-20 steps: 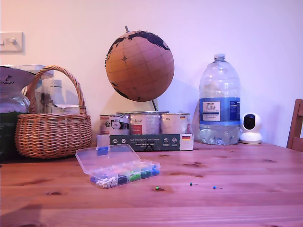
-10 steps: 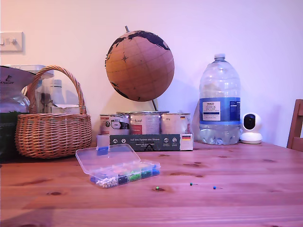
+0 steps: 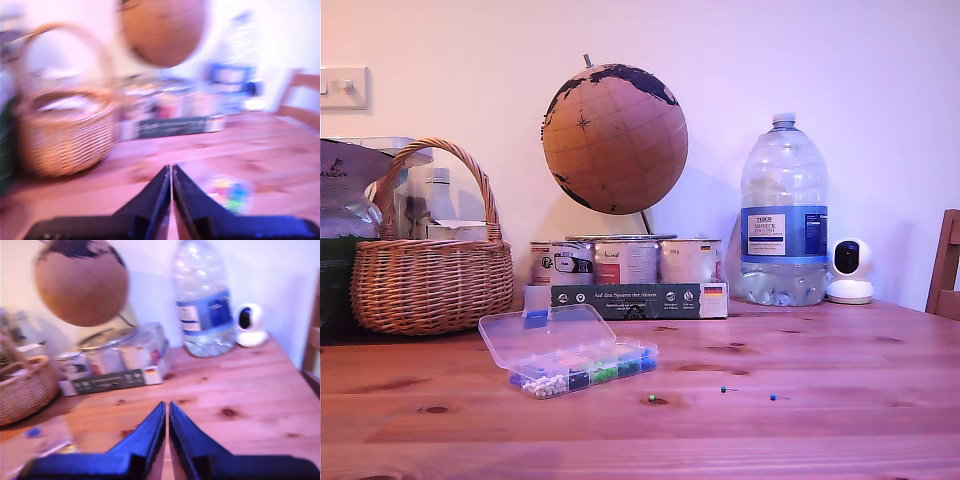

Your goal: Sort the loose pins on the table into their correct compartments

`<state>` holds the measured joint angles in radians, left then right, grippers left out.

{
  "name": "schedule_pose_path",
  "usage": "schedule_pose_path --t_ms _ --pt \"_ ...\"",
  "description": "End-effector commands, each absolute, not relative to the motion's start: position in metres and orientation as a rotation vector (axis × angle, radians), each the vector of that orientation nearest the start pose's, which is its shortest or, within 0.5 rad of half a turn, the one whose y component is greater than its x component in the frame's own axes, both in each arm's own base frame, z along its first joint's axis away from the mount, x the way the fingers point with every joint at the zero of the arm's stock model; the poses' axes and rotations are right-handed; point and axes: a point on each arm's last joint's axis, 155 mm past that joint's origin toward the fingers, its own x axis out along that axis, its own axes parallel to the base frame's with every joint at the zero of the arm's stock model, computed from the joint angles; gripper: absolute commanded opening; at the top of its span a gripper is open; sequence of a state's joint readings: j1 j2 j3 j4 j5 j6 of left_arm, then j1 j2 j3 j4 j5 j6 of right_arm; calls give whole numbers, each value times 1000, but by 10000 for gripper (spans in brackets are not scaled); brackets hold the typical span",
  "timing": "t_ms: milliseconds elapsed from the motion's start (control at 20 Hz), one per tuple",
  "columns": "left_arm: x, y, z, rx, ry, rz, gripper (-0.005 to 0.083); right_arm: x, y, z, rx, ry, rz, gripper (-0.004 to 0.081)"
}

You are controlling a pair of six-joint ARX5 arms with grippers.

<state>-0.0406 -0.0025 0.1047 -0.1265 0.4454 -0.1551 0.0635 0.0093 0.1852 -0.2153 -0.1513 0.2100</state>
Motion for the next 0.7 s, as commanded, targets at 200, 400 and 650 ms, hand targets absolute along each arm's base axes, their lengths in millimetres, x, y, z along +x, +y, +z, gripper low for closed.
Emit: schedule_pose_path --t_ms 200,400,650 --pt "208 -124 173 -169 144 -655 -24 233 63 183 216 204 289 -13" --pt "201 -144 155 -175 298 -728 -24 237 80 168 208 336 348 -13" --pt "187 -172 136 -137 471 -841 -23 244 98 172 271 361 412 -12"
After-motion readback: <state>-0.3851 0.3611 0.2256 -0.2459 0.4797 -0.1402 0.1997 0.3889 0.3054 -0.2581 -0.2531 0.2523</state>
